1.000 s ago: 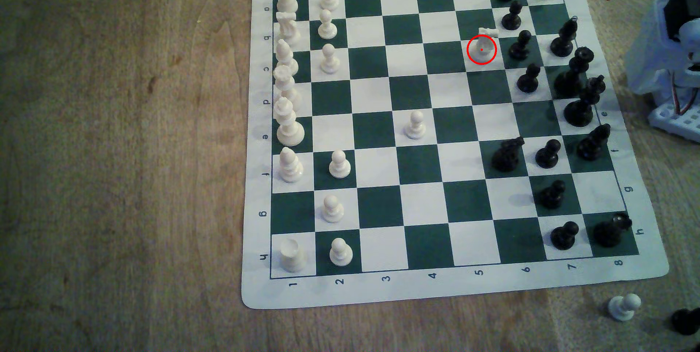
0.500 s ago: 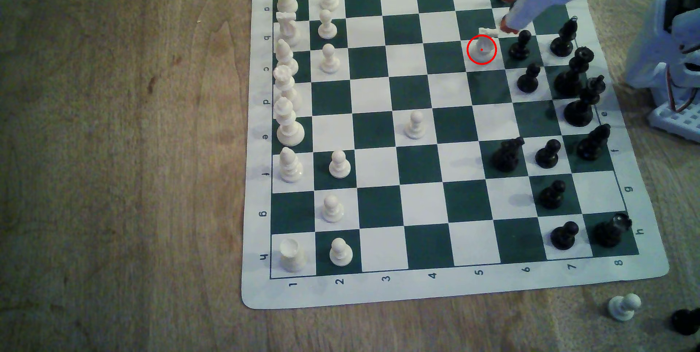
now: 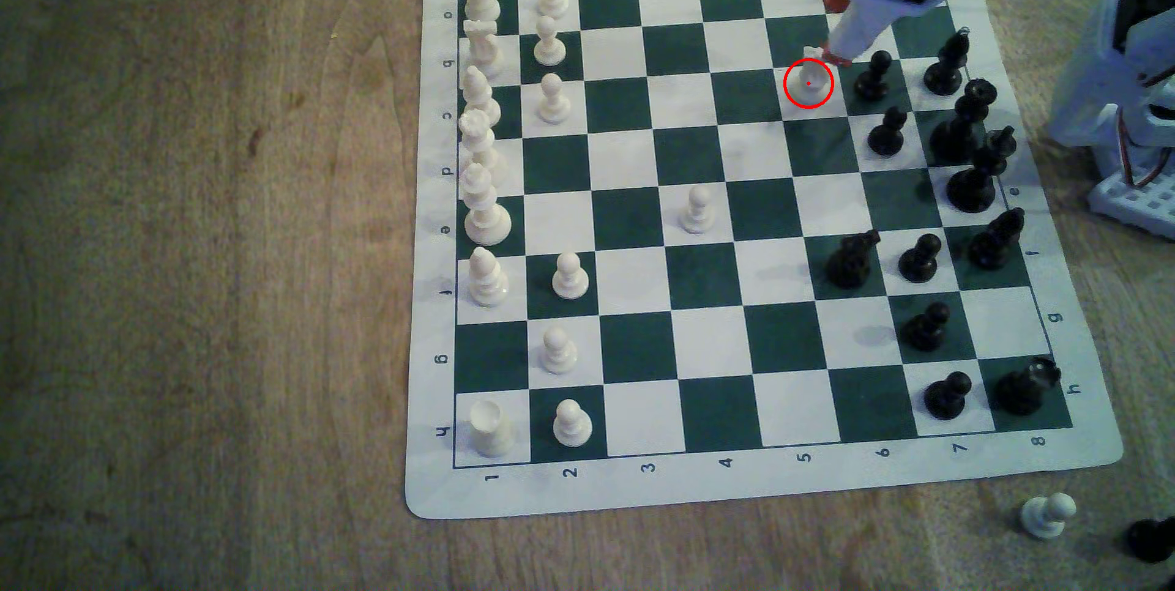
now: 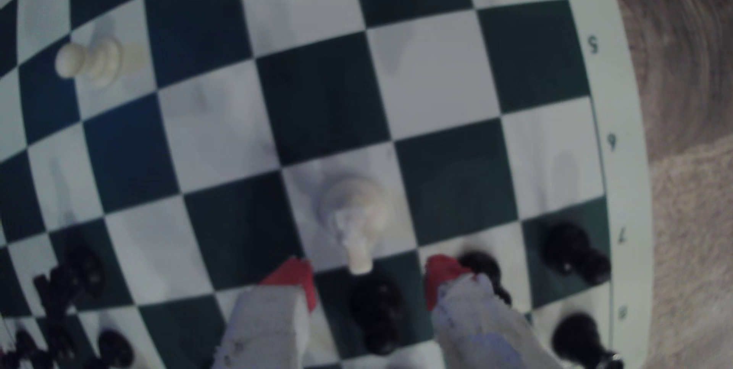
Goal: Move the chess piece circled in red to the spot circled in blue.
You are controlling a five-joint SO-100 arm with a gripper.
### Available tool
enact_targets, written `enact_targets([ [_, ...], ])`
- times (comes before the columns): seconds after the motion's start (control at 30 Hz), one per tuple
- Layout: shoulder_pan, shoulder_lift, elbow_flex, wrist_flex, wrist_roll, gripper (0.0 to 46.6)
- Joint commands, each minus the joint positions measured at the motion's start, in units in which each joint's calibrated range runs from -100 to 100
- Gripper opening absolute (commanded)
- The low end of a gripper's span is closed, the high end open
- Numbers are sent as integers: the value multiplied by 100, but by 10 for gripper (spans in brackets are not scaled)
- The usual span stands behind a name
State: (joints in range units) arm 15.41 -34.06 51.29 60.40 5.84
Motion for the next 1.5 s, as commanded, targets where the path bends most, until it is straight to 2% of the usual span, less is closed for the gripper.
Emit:
enact_targets([
  [0.0,-161,-176,-224,-4,-78,155],
  [0.13,-255,-49,-197,-258,-166,156],
  [0.5,-255,163,-79,-151,-112,149],
  [0.97,-239,588,356,-978,-147,143],
  [1.23,-208,842,320,-1028,-122,115],
  [1.47,-223,851,257,-1109,-147,68],
])
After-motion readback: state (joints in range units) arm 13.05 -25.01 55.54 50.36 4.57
